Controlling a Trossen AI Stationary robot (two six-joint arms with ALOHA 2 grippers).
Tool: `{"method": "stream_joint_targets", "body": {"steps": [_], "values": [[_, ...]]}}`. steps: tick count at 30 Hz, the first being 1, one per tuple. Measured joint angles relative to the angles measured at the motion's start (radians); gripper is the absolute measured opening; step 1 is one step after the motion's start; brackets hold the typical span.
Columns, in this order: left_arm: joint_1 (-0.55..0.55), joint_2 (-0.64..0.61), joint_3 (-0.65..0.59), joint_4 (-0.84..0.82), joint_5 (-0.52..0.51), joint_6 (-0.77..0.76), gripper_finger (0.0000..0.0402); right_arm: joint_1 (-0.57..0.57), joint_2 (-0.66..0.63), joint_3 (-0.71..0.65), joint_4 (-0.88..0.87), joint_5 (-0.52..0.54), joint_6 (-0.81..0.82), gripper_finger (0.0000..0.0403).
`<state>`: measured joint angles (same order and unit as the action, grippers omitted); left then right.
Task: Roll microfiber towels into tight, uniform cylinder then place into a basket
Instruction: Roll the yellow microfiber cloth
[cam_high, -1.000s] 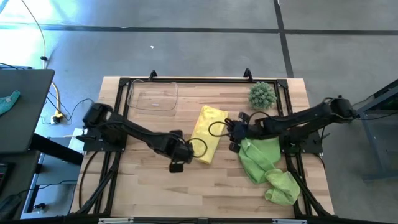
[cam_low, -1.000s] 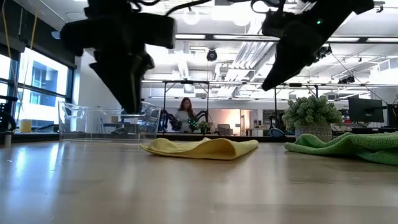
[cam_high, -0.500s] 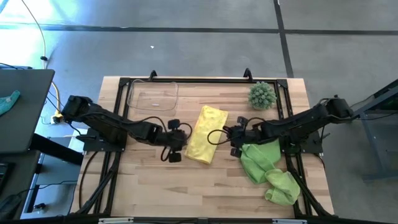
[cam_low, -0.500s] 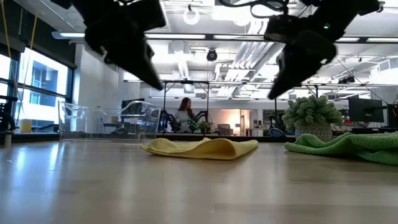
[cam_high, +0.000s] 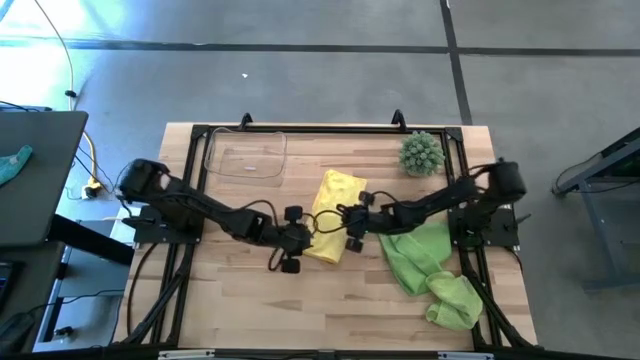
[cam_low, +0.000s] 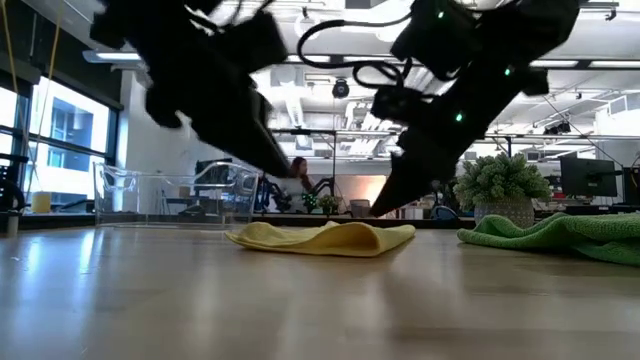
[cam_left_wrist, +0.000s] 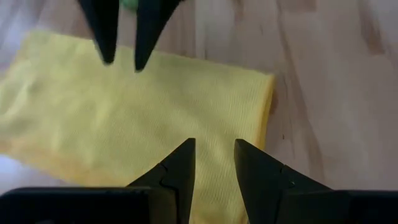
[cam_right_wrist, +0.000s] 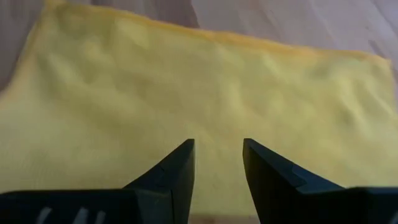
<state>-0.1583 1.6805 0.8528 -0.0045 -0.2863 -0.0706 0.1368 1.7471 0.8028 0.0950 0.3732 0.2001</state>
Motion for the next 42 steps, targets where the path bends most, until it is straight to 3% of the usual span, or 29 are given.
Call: {"method": "stream_joint_targets", "body": {"steps": [8, 13, 20, 23, 31, 35, 39, 42], "values": [[0.012, 0.111, 0.0, 0.112, 0.071, 0.082, 0.0101, 0.003, 0.069, 0.001, 0.004, -0.006, 0.018, 0.0128], [0.029, 0.119, -0.002, 0.18, 0.148, 0.027, 0.0101, -0.001, 0.071, 0.003, -0.018, -0.015, -0.144, 0.0128], [0.024, 0.117, -0.003, 0.434, 0.112, -0.084, 0.0101, -0.051, -0.002, 0.001, -0.117, -0.202, -0.354, 0.0128], [0.02, 0.117, -0.001, 0.488, 0.107, -0.085, 0.0101, -0.074, -0.071, -0.002, -0.199, -0.226, -0.367, 0.0128], [0.021, 0.116, -0.003, 0.415, 0.103, -0.087, 0.0101, -0.066, -0.179, -0.002, -0.318, -0.229, -0.373, 0.0128], [0.019, 0.116, -0.003, 0.374, 0.155, -0.079, 0.0101, -0.03, -0.217, -0.001, -0.427, -0.227, -0.305, 0.0128], [0.02, 0.116, -0.003, 0.271, 0.195, 0.032, 0.0101, 0.036, -0.274, -0.001, -0.573, -0.219, -0.173, 0.0128], [0.02, 0.116, -0.003, 0.202, 0.196, 0.176, 0.0101, 0.1, -0.324, -0.001, -0.607, -0.154, -0.073, 0.0128]]}}
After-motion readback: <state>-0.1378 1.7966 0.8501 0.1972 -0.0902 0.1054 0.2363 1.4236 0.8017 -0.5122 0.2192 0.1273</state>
